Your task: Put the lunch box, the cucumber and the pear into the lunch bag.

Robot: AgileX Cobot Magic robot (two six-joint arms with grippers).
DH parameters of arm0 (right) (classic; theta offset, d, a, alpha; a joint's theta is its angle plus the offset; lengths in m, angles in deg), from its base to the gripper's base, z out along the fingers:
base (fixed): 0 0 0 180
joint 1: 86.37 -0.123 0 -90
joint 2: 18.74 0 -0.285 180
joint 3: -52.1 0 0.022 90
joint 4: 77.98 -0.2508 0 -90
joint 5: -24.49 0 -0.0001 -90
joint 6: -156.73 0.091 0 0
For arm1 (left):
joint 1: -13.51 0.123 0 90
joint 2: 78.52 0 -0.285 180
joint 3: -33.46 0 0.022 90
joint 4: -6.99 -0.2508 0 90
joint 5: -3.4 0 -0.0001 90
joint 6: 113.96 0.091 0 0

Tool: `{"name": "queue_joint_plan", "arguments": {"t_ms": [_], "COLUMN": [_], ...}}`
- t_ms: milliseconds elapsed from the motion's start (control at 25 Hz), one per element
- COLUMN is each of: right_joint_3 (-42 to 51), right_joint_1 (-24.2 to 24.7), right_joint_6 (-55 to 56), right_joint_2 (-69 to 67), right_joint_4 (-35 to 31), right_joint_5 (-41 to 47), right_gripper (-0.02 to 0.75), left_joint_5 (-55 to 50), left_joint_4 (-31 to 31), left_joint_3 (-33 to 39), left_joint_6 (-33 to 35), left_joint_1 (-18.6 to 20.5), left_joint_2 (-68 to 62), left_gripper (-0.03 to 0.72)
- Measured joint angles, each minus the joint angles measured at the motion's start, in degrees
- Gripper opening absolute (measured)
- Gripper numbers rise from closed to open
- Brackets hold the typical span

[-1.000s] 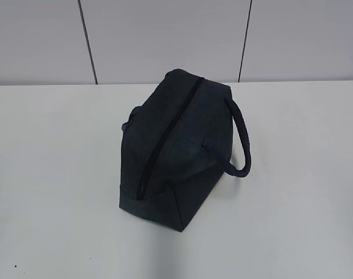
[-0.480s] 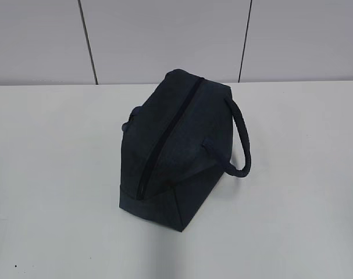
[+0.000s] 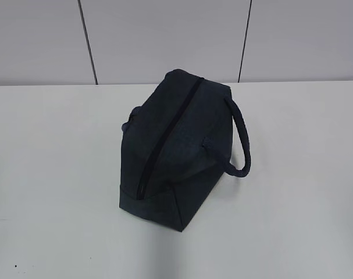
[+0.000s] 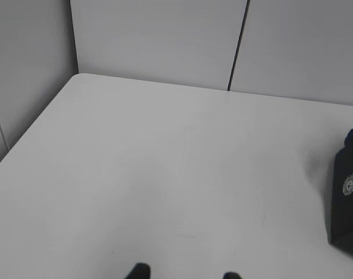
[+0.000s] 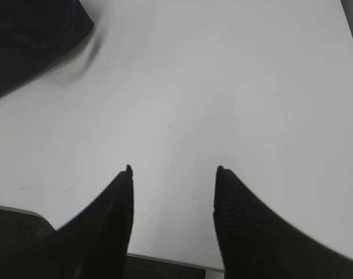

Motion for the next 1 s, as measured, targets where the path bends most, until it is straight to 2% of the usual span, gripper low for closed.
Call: {"name": "queue_joint_plan", "arguments": {"t_ms": [1000], "right_joint_3": [0.0], "right_joint_1": [0.0], "right_joint_6": [0.0], "right_joint_2": [0.0], "right_joint_4": [0.0], "right_joint_5": [0.0], "right_gripper": [0.365], "left_joint_5": [0.0], "left_joint_4": [0.0], "left_joint_3": [0.0], "left_joint_6": [0.0], "left_joint_1": [0.0], "left_joint_2": [0.0], "left_gripper": [0.239]}}
